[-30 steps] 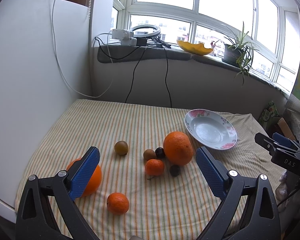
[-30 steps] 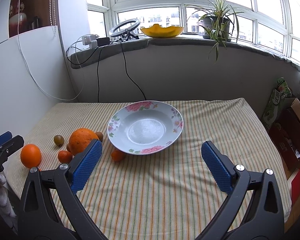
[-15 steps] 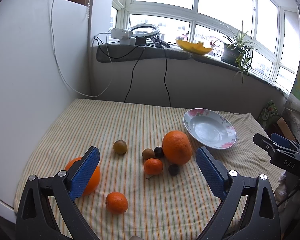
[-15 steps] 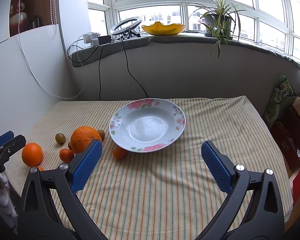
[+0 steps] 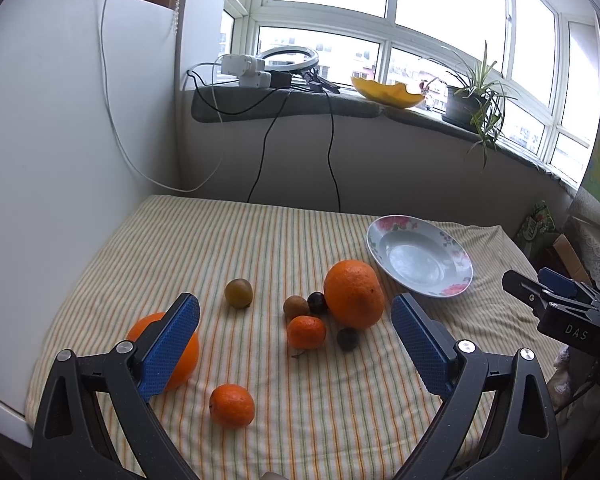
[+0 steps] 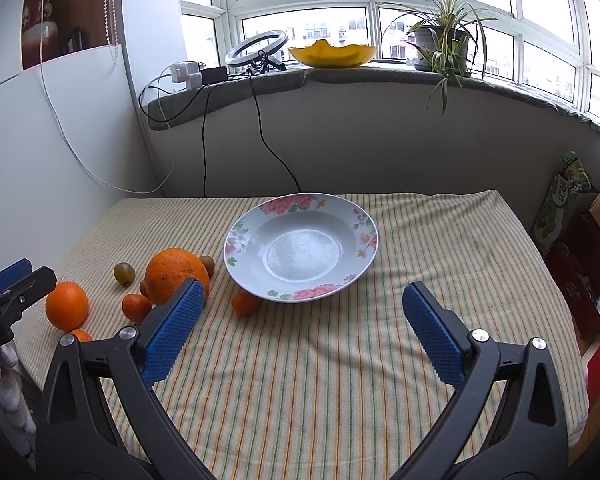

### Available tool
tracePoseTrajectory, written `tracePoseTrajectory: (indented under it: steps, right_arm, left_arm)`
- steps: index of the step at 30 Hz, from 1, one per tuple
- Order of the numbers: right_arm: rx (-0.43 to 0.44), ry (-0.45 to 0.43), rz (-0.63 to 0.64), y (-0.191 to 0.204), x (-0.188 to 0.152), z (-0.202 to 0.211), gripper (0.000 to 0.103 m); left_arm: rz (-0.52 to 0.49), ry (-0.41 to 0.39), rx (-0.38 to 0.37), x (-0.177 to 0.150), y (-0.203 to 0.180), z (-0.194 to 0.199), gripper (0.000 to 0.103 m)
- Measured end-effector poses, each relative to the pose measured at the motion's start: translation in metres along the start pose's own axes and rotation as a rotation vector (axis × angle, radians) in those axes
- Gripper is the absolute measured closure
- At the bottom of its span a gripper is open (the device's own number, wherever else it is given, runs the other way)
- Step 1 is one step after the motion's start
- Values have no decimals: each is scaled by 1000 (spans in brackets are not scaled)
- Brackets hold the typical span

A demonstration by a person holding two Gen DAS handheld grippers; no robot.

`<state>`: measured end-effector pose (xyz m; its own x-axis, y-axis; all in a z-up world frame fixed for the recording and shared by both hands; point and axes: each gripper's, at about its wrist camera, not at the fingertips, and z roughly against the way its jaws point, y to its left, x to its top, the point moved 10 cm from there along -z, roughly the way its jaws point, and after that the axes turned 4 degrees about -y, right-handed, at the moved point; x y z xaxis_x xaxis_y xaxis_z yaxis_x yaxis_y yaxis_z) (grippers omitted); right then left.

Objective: Organize fruits

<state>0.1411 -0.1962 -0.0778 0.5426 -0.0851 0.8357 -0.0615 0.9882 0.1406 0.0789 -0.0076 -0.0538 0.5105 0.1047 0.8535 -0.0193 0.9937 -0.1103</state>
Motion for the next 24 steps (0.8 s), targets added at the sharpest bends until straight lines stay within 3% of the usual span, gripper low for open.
tracePoseTrajectory:
  steps: [16, 24]
  right_arm:
    - [84, 57, 16, 17, -15, -17, 2]
    - [191, 88, 24, 42, -24, -26, 2]
  left_arm:
    - [21, 39, -42, -6, 1, -16, 6]
    - [51, 80, -109, -10, -4, -29, 7]
